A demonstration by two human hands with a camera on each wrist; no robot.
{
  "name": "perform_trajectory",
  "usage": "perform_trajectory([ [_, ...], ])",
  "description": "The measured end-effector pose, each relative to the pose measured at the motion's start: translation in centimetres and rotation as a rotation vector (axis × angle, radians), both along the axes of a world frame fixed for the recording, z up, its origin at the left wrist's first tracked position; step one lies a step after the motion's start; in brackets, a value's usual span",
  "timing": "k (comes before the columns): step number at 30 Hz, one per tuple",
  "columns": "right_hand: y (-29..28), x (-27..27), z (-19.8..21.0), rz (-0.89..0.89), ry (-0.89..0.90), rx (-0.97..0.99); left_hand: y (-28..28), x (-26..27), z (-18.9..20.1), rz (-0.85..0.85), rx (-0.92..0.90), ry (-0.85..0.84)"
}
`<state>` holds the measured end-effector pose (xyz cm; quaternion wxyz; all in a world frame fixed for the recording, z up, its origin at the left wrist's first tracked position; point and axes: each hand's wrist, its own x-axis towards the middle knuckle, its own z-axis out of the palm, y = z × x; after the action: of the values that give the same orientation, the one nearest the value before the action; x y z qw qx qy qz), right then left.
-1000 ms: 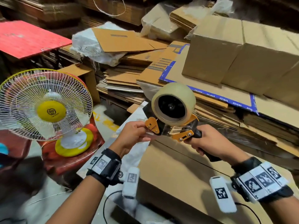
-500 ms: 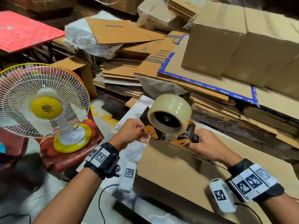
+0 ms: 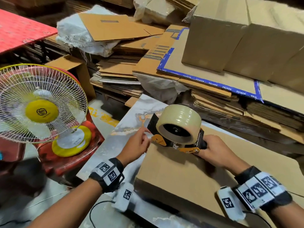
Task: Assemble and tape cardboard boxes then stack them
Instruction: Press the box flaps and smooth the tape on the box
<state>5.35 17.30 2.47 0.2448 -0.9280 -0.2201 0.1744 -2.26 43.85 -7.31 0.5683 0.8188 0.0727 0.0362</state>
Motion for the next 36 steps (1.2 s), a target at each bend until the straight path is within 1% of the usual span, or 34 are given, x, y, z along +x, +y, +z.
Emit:
perform_trajectory([
  [2, 0.0, 0.2, 0.1, -0.017, -0.001, 0.006, 0.1, -0.1, -1.1, -0.002, 0.135, 0.034],
  [3, 0.0, 0.2, 0.2, -0.019, 0.002, 0.012, 0.4, -0.2, -1.5, 0.045, 0.164, 0.024],
  [4, 0.1, 0.2, 0.3, -0.018, 0.003, 0.013, 0.6, -0.4, -1.6, 0.123, 0.151, -0.020],
  [6, 0.3, 0.1, 0.4, -0.016, 0.008, 0.003, 0.6, -1.2, -0.9, 0.282, 0.004, -0.134],
  [7, 0.2, 0.2, 0.3, -0.023, 0.014, 0.003, 0.1, -1.6, -0.2, 0.284, -0.107, -0.150],
  [8, 0.2, 0.2, 0.3, -0.029, 0.025, 0.007, -0.6, -2.1, 0.4, 0.232, -0.226, -0.120],
  [9, 0.1, 0.2, 0.3, -0.032, 0.040, 0.015, -1.3, -2.6, 0.7, 0.147, -0.284, -0.055],
  [11, 0.0, 0.3, 0.2, -0.037, 0.078, 0.030, -2.1, -3.3, 0.4, -0.005, -0.246, 0.037],
  [12, 0.0, 0.4, 0.1, -0.036, 0.088, 0.025, -2.0, -3.5, 0.0, -0.051, -0.233, 0.061],
  [16, 0.1, 0.7, 0.1, -0.037, 0.080, -0.019, -1.2, -3.1, 0.0, -0.151, -0.269, 0.111],
  [19, 0.2, 1.3, 0.2, -0.045, 0.084, -0.013, -0.9, -2.3, 0.8, -0.188, -0.226, 0.114],
  [22, 0.9, 2.0, 0.2, -0.066, 0.057, 0.049, 0.1, -0.1, 1.8, -0.230, -0.146, 0.094],
  [25, 2.0, 2.9, 0.1, -0.103, 0.070, 0.113, 1.6, 2.4, 2.9, -0.222, -0.054, 0.136],
  [27, 2.6, 3.6, -0.3, -0.130, 0.098, 0.148, 2.5, 3.8, 3.4, -0.205, -0.040, 0.159],
  [29, 2.9, 3.8, -0.6, -0.148, 0.135, 0.168, 2.6, 5.0, 4.1, -0.171, -0.061, 0.192],
  [30, 2.9, 3.9, -0.8, -0.159, 0.162, 0.177, 2.3, 5.5, 4.4, -0.167, -0.045, 0.194],
  [33, 2.6, 3.8, -0.8, -0.191, 0.251, 0.232, 1.8, 6.3, 3.7, -0.143, 0.013, 0.123],
  [36, 2.8, 3.5, -0.3, -0.184, 0.295, 0.209, 1.6, 5.4, 3.4, -0.167, -0.024, 0.076],
])
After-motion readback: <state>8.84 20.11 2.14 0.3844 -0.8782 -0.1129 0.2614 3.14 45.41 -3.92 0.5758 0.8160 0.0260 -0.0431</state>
